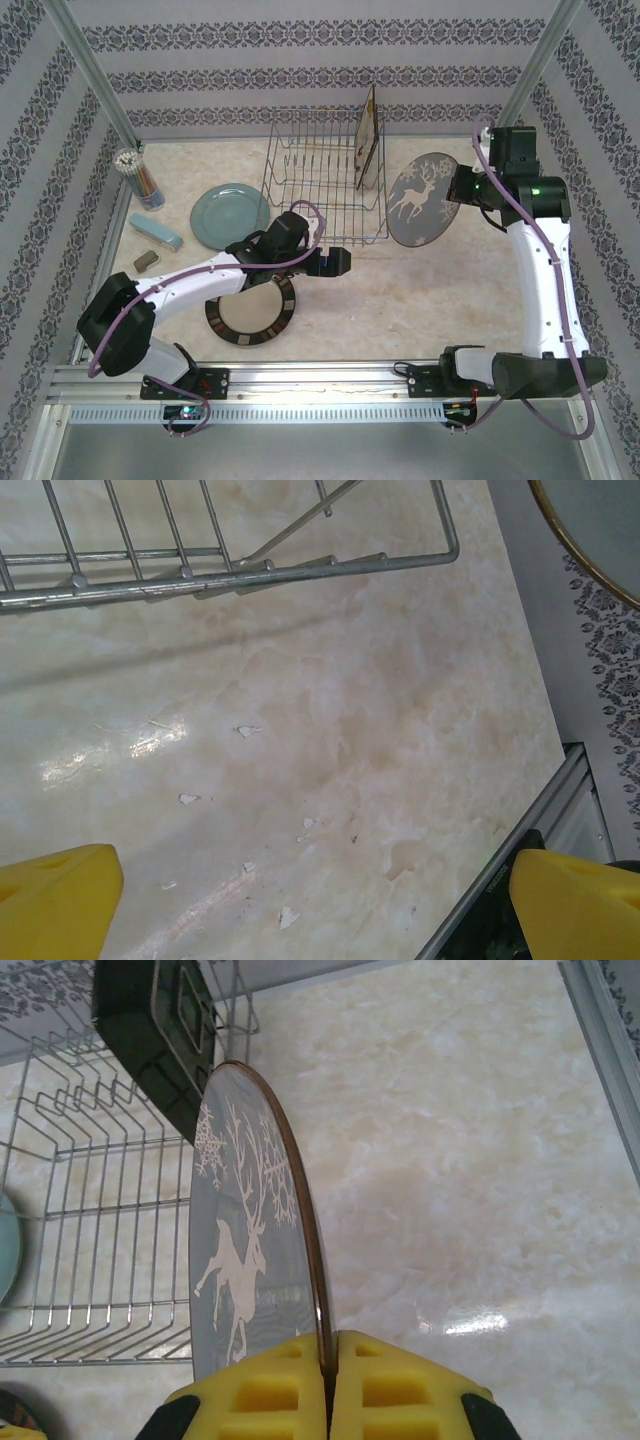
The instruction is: Load the plates into the dish rack
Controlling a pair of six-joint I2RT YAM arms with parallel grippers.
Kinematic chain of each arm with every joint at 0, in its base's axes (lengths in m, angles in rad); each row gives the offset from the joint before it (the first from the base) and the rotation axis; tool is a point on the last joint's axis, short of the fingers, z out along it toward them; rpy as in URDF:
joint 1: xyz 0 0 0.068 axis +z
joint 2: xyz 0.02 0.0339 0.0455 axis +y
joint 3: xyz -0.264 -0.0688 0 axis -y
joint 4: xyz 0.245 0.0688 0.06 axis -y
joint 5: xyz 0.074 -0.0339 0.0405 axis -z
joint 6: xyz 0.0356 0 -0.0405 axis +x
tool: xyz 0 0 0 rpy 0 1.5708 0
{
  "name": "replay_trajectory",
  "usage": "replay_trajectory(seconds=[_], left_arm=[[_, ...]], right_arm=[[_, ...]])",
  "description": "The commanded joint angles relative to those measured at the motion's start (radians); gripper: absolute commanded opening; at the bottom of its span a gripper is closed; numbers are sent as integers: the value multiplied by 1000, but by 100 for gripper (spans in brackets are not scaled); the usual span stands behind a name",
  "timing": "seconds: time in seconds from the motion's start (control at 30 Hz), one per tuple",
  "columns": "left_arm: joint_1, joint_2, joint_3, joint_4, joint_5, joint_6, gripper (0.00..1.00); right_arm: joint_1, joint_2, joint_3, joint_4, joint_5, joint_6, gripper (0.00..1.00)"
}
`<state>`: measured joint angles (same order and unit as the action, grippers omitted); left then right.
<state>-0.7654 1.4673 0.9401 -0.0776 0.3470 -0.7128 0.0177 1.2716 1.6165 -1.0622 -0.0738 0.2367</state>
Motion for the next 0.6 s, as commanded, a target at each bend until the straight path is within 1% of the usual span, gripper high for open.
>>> replay_trajectory(seconds=[0.0, 0.27, 0.57], left_arm=[[15, -33, -10, -25, 5, 2, 100], [26, -52, -26, -26, 4, 1, 100], [44, -93, -50, -38, -2, 5, 100]], right_arm=[[37, 10, 74, 77, 22, 14, 0], [139, 81, 98, 113, 58, 36, 0], [211, 179, 156, 150, 80, 52, 0]])
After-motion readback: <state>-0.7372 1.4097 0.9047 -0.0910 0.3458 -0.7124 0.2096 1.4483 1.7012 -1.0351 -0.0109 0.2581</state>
